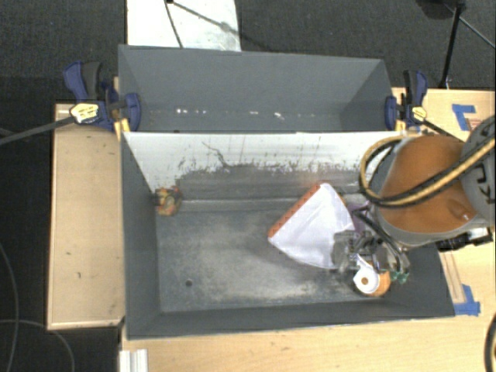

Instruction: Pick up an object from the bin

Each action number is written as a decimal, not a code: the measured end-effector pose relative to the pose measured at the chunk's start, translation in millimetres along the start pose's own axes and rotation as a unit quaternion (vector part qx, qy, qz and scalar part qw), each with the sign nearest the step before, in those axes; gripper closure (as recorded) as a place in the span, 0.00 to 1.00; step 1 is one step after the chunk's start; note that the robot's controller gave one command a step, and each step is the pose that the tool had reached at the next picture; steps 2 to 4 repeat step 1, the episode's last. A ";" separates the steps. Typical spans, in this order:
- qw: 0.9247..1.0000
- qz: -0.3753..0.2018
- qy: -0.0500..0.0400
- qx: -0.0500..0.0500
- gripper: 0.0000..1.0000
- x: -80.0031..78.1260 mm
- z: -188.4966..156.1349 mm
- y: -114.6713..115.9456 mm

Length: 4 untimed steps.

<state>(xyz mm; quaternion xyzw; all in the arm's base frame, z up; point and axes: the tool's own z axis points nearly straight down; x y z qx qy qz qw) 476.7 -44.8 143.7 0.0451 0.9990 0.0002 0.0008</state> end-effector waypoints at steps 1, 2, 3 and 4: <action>1.000 0.000 0.000 0.000 1.00 0.5 -1.4 0.0; 1.000 0.000 0.000 0.000 1.00 0.5 -1.4 0.0; 1.000 0.000 0.000 0.000 1.00 0.5 -1.4 0.0; 1.000 0.000 0.000 0.000 1.00 0.5 -1.4 0.0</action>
Offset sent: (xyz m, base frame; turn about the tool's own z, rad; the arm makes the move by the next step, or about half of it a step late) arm 0.0001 0.0000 0.0151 0.0000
